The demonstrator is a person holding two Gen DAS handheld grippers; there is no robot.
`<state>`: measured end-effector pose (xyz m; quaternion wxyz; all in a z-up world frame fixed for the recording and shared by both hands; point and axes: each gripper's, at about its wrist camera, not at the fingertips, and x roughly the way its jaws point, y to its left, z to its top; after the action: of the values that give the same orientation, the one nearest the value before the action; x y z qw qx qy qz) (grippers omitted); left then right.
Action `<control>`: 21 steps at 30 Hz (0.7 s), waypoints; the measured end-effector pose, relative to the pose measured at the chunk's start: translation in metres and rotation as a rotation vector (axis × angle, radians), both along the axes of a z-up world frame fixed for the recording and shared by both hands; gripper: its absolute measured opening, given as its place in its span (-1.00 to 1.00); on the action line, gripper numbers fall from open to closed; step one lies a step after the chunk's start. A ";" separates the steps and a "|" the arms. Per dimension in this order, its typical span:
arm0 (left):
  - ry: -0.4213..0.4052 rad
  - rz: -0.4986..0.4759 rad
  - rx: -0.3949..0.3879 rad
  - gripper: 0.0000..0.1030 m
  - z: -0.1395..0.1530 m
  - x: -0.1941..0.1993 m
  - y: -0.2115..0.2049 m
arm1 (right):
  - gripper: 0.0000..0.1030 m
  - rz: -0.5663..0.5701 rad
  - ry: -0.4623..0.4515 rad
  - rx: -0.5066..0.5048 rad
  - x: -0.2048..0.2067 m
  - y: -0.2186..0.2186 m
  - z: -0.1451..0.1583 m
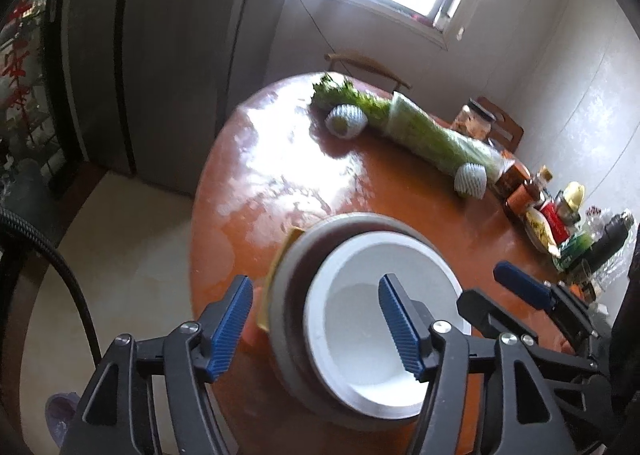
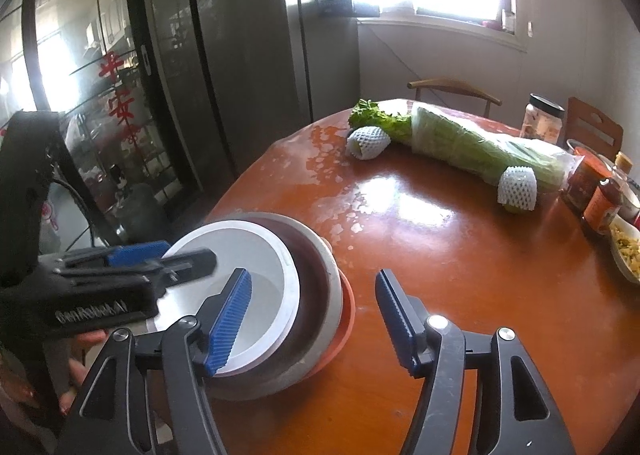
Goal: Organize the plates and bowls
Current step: 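Lower the bowl stack onto the yellow plate stack with the left gripper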
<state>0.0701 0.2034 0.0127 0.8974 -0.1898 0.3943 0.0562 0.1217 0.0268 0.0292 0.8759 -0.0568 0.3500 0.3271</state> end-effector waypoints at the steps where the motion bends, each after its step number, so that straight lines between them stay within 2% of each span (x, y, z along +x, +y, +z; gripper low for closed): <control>1: -0.005 0.009 0.000 0.31 0.002 -0.002 0.003 | 0.29 -0.001 0.000 0.002 0.000 -0.001 0.001; 5: -0.006 0.037 -0.001 0.42 0.004 -0.009 0.017 | 0.35 0.000 -0.003 0.006 -0.002 -0.001 0.002; 9: 0.015 0.025 -0.002 0.55 -0.003 -0.009 0.021 | 0.43 0.001 0.000 0.011 -0.003 -0.002 0.003; 12: 0.032 0.018 0.014 0.56 -0.010 -0.007 0.019 | 0.44 0.004 0.015 0.005 -0.003 -0.001 -0.001; 21: 0.074 -0.052 -0.053 0.58 -0.031 0.015 0.015 | 0.45 0.017 0.070 -0.007 0.004 0.005 -0.018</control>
<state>0.0852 0.2184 -0.0187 0.8781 -0.2006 0.4334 0.0292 0.1252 0.0322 0.0112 0.8601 -0.0515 0.3813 0.3350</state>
